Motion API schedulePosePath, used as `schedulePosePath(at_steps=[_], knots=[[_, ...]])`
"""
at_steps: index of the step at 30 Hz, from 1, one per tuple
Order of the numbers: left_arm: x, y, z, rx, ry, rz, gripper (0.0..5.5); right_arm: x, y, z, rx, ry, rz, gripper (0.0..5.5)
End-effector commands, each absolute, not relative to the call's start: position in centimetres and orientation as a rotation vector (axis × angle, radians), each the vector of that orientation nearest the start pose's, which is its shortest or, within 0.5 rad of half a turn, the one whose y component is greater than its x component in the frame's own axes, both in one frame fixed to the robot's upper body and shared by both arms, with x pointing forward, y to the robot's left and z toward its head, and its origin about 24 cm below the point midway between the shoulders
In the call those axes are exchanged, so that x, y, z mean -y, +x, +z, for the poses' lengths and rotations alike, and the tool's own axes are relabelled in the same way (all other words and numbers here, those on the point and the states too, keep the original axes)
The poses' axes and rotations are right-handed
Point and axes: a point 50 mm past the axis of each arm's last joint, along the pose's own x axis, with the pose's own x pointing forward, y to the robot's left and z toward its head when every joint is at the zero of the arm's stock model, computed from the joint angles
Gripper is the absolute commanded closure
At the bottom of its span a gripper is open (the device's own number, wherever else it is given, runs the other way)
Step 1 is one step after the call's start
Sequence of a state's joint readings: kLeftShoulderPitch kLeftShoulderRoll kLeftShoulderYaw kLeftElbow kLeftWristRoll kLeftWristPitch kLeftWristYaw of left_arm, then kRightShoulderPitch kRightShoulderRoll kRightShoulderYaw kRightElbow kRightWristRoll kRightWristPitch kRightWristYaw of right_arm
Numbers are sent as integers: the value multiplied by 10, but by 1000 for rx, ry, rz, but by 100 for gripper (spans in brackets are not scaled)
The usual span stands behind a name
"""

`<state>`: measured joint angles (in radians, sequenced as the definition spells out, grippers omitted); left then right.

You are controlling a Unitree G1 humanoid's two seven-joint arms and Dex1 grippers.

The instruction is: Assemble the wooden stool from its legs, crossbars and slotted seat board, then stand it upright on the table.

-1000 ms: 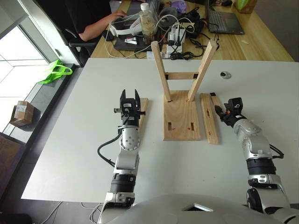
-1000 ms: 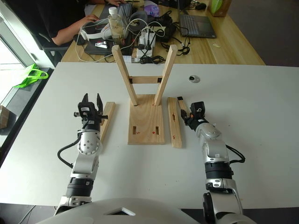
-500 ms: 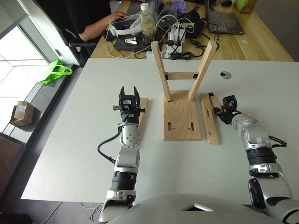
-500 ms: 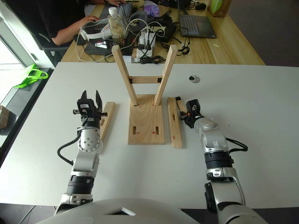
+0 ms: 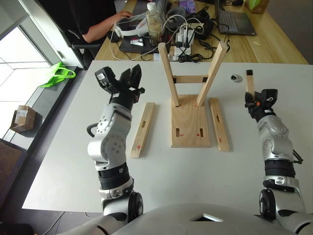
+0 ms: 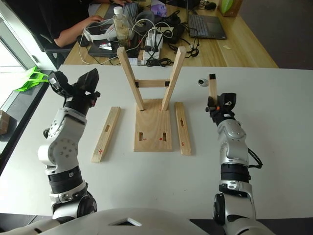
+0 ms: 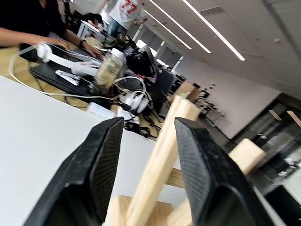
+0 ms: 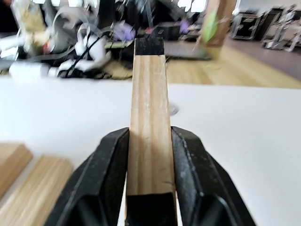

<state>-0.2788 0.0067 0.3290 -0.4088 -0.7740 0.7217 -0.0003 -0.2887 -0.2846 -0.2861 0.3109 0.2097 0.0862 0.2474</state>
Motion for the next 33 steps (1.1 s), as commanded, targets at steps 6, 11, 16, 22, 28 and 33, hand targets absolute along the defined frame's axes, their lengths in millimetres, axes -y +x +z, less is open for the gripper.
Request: schedulePosePath(at_steps=[6,11,16,22,28,33], knots=[[-105,222,209,-54,-744,-1003,350,176,272,175,604,-118,531,423],[-99,226,217,-91,-735,-1027,350,146,253,170,628,-176,695,423],[-98,226,215,-108,-733,-1010,350,132,238,159,625,-177,759,423],[-100,234,198,-189,-680,-932,350,122,226,155,637,-168,822,423],[-97,236,187,-244,-633,-914,350,114,219,156,645,-201,911,423],[-98,233,191,-216,-670,-943,350,118,219,146,609,-240,939,423]])
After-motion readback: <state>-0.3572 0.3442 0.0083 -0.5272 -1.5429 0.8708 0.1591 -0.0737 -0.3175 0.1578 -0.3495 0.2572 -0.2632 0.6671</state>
